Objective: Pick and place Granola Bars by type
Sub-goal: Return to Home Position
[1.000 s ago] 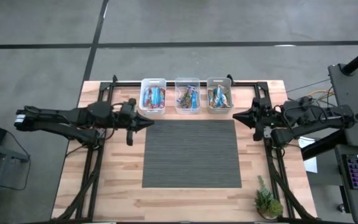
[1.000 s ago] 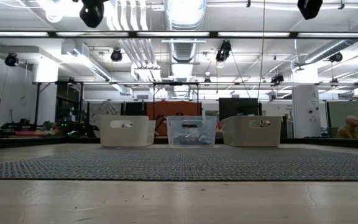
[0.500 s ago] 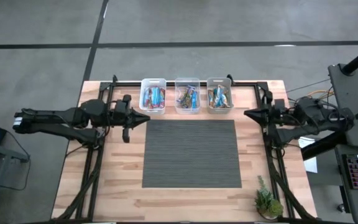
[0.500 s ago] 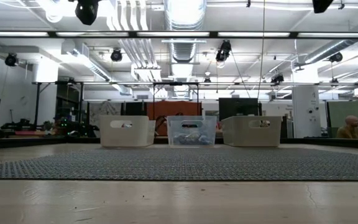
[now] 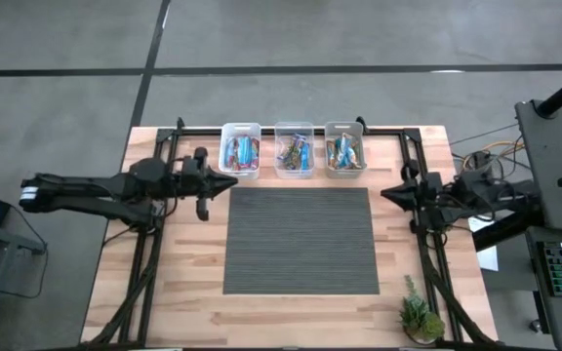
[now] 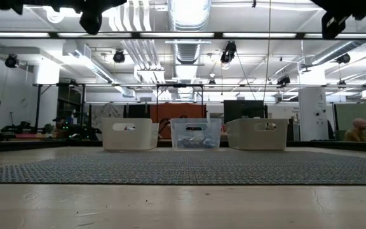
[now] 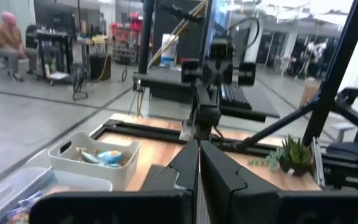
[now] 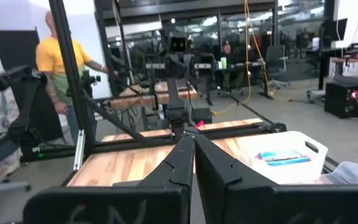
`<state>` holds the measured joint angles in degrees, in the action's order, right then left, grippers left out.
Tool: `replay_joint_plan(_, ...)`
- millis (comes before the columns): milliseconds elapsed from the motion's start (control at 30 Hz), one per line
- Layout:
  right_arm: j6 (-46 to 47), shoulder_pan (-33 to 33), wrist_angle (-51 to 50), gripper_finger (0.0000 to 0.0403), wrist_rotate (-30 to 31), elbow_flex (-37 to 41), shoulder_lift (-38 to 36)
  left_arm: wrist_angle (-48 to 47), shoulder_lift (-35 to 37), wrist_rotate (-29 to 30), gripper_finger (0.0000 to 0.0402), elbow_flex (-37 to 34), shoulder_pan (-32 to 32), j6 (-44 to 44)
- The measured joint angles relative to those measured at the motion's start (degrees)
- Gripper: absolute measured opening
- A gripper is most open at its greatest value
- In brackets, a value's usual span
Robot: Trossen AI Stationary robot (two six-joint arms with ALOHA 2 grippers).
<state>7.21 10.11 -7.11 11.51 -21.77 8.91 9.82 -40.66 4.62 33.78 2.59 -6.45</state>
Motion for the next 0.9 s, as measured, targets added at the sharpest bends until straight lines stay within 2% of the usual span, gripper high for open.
replay_joint_plan(167,0.76,0.00,5.76,0.0009,-0.02,6.79,-2.67,8.44,0.00,-0.25,0.0000,-7.04,0.03,-1.37)
replay_joint_plan(567,1.81,0.00,9.80,0.0009,-0.28,16.30,-7.62,17.76,0.08,-1.00,0.0000,-17.51,0.04,-2.15)
replay_joint_plan(767,0.30,-0.02,12.48,0.0009,-3.97,19.10,-8.92,20.52,0.08,-1.29,0.0000,-21.46,0.02,-2.01)
replay_joint_plan(900,0.50,-0.02,15.32,0.0009,-8.49,21.30,-8.92,25.53,0.10,-5.63,0.0000,-24.31,0.00,-1.30)
